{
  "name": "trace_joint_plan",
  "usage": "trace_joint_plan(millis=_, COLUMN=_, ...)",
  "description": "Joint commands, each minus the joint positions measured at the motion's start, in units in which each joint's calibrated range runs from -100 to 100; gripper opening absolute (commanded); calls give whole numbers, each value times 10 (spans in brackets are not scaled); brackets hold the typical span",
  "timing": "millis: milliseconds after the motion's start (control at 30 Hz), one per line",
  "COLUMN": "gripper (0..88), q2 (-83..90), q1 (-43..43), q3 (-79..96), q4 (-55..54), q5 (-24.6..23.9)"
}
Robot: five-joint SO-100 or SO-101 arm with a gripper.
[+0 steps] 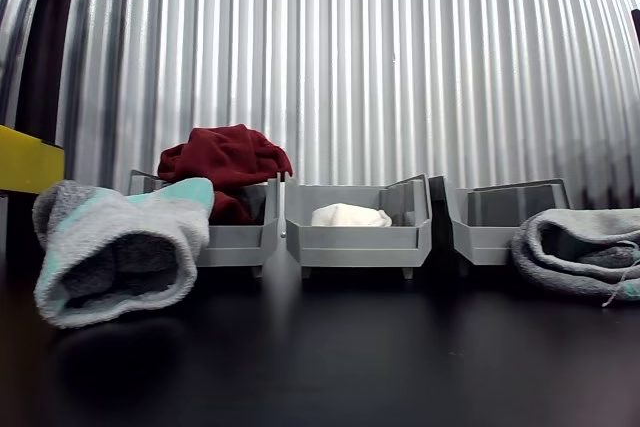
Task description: Put the sock in the container
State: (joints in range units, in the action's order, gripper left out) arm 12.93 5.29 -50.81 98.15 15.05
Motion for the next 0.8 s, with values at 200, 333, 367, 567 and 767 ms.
trace_joint_plan(millis=200, gripper=13, q2=307, q1=-19, q3=457, q4=-3, q5=1)
trace_joint_plan(millis=333, gripper=13, q2=421, q1=-17, q3=611, q4=-66, q5=-1)
trace_joint_plan(millis=367, gripper=13, q2=450, q1=-17, q3=652, q4=-86, q5=-1)
trace_joint_plan(millis=567, gripper=13, q2=605, q1=-16, q3=907, q4=-224, q5=-2)
trace_joint_plan(millis=767, gripper=13, q2=710, q1=-15, q3=1086, q4=-301, q5=-3)
